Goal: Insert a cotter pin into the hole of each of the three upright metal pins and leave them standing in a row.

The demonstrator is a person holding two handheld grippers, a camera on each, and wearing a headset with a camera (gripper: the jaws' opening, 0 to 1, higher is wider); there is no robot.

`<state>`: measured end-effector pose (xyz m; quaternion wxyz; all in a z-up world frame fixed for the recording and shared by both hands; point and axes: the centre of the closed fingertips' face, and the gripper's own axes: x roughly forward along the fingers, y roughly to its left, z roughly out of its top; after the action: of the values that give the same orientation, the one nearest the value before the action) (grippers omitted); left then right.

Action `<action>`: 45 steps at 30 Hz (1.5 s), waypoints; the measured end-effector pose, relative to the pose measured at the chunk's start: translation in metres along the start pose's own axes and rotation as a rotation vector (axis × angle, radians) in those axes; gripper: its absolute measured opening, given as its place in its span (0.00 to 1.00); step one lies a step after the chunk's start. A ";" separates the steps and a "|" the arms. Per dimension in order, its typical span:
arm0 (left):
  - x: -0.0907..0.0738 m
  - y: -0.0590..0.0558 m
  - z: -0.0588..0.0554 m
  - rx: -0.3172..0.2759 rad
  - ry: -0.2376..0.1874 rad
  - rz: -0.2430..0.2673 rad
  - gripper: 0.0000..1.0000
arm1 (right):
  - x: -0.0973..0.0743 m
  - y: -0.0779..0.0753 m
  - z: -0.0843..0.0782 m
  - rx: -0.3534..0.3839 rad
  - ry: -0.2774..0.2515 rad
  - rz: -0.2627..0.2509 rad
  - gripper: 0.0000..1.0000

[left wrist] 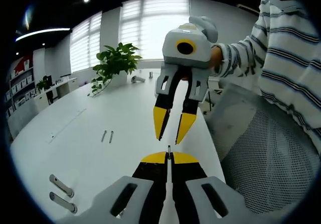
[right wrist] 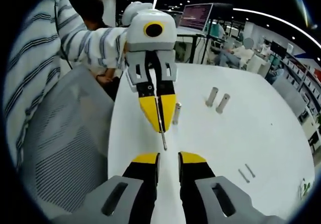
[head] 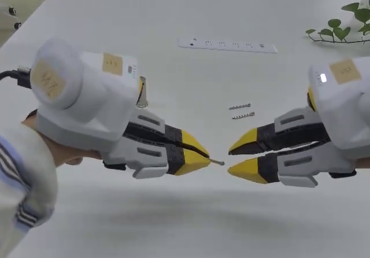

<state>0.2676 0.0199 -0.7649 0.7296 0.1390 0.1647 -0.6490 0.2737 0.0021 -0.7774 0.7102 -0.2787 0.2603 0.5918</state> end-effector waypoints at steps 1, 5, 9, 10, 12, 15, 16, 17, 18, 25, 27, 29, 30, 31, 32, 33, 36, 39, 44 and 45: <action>0.000 -0.001 0.000 0.007 -0.003 -0.004 0.00 | 0.000 0.001 0.001 -0.001 -0.004 0.008 0.16; 0.001 -0.004 0.003 0.026 -0.018 -0.019 0.00 | 0.002 0.009 0.003 0.007 -0.010 0.042 0.15; 0.002 -0.005 0.005 0.045 -0.028 -0.028 0.00 | 0.004 0.014 0.003 -0.006 -0.006 0.065 0.11; 0.002 -0.005 0.005 0.048 -0.030 -0.030 0.00 | 0.005 0.014 0.002 -0.006 -0.007 0.066 0.11; 0.002 -0.007 0.008 0.054 -0.043 -0.040 0.00 | 0.006 0.014 0.001 -0.009 -0.004 0.075 0.10; 0.002 -0.009 0.010 0.061 -0.050 -0.048 0.00 | 0.007 0.018 0.002 -0.012 -0.003 0.087 0.08; 0.003 -0.010 0.010 0.063 -0.048 -0.052 0.00 | 0.006 0.018 0.003 -0.020 -0.002 0.086 0.08; 0.003 -0.010 0.010 0.065 -0.049 -0.054 0.00 | 0.006 0.019 0.003 -0.023 0.001 0.087 0.07; 0.003 -0.011 0.010 0.065 -0.052 -0.057 0.00 | 0.006 0.019 0.003 -0.023 0.002 0.091 0.07; 0.004 -0.012 0.010 0.064 -0.056 -0.063 0.00 | 0.006 0.021 0.004 -0.036 0.000 0.094 0.04; 0.004 -0.012 0.010 0.064 -0.056 -0.064 0.00 | 0.006 0.021 0.003 -0.048 0.003 0.095 0.04; 0.005 -0.012 0.009 0.065 -0.050 -0.065 0.00 | 0.006 0.021 0.003 -0.046 0.005 0.099 0.04; 0.005 -0.012 0.006 0.069 -0.040 -0.066 0.00 | 0.005 0.020 0.003 -0.047 0.006 0.101 0.04; 0.005 -0.012 0.005 0.068 -0.034 -0.066 0.00 | 0.005 0.020 0.003 -0.048 0.006 0.101 0.04; 0.005 -0.012 0.004 0.065 -0.029 -0.066 0.00 | 0.005 0.020 0.004 -0.049 0.005 0.103 0.04; 0.005 -0.011 0.003 0.063 -0.028 -0.065 0.00 | 0.004 0.021 0.004 -0.047 0.004 0.105 0.04; 0.005 -0.012 0.003 0.060 -0.026 -0.065 0.00 | 0.003 0.022 0.006 -0.054 0.010 0.110 0.04; 0.006 -0.012 0.002 0.056 -0.019 -0.067 0.00 | 0.002 0.022 0.006 -0.060 0.016 0.115 0.03; 0.007 -0.014 0.000 0.050 -0.010 -0.077 0.00 | 0.003 0.024 0.004 -0.062 0.025 0.127 0.03; 0.007 -0.014 -0.001 0.048 -0.007 -0.079 0.00 | 0.003 0.024 0.004 -0.062 0.027 0.129 0.03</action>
<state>0.2541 0.0121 -0.7685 0.7006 0.1475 0.1518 -0.6815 0.2511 0.0106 -0.7791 0.6581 -0.2914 0.2688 0.6401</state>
